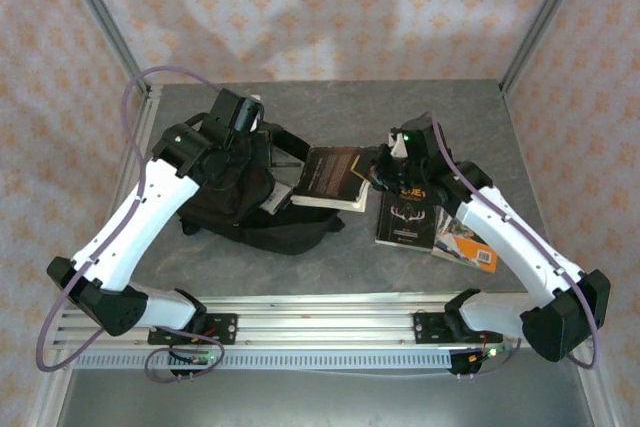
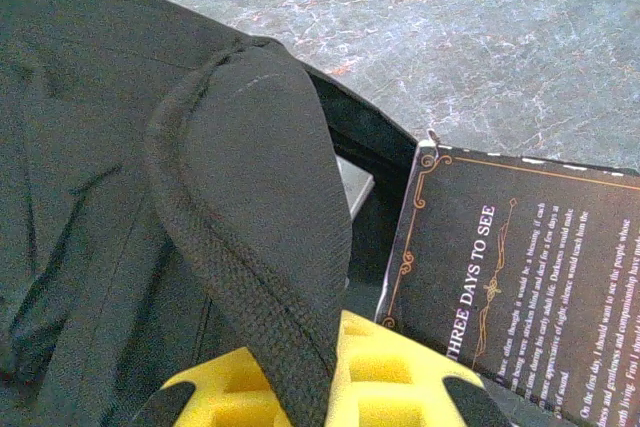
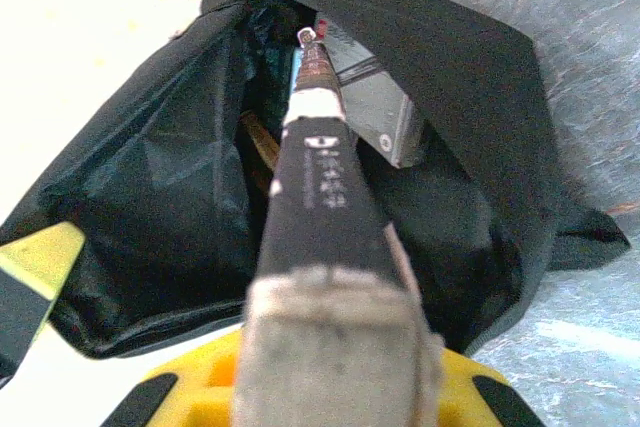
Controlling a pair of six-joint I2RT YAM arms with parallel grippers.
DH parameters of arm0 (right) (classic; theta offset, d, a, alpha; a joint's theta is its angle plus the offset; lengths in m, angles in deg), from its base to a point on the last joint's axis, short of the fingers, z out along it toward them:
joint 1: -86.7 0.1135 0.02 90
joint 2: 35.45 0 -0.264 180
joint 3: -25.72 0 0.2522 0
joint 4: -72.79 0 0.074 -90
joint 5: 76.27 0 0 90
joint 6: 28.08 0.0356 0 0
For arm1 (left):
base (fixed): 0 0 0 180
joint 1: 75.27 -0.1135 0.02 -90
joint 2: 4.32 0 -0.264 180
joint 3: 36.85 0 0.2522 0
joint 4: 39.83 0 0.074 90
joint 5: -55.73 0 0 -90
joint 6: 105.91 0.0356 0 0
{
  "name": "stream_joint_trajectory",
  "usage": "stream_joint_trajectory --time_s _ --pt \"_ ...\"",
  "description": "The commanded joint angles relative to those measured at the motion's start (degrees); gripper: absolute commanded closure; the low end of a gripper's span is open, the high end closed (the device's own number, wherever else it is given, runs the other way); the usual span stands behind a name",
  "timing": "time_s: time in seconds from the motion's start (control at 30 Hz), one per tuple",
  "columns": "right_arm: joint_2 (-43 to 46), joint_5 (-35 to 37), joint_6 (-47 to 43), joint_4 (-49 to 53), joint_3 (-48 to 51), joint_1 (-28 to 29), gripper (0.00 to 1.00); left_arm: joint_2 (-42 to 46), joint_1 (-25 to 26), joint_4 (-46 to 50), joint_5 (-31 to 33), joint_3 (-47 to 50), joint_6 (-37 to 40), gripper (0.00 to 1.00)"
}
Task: Pack the student bag
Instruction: Place the book in the student bag.
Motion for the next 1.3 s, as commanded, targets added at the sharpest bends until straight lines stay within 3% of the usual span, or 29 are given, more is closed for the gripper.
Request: stream_joint_trajectory --time_s 0.0,0.27,0.47,0.67,0.97,1.17,1.27 --pt "-0.36 -4.68 4.02 -7.22 -2.83 0.1 1.0 0.05 -0.31 -2.14 1.88 -3.75 0.31 1.0" --pt "-4.94 -7.49 14.02 -19.02 -1.52 1.11 1.0 -2.76 -0.32 -1.54 -0.36 -9.11 0.03 1.0" --pt "-11.4 -5.22 18.31 -23.25 -2.17 3.89 1.0 -4.25 -0.3 -1.44 -1.55 -13.2 -1.27 1.0" --pt "-16.22 -3.66 25.22 -37.71 -2.44 6.57 1.0 -5.93 -0.37 -1.19 -3.64 -16.64 -1.37 1.0" --pt "-22.43 -2.92 20.49 -35.5 -7.44 9.74 1.0 -7.15 -0.33 -2.18 -5.67 -18.09 -2.41 1.0" --pt "-32.92 1.8 14.96 -34.28 -11.0 12.93 1.0 -7.96 -0.45 -3.62 -6.49 -20.38 -2.51 1.0" --pt "-40.4 3.91 9.84 -33.12 -15.74 14.87 0.89 -8.35 -0.52 -4.68 -8.69 -20.93 -2.67 1.0"
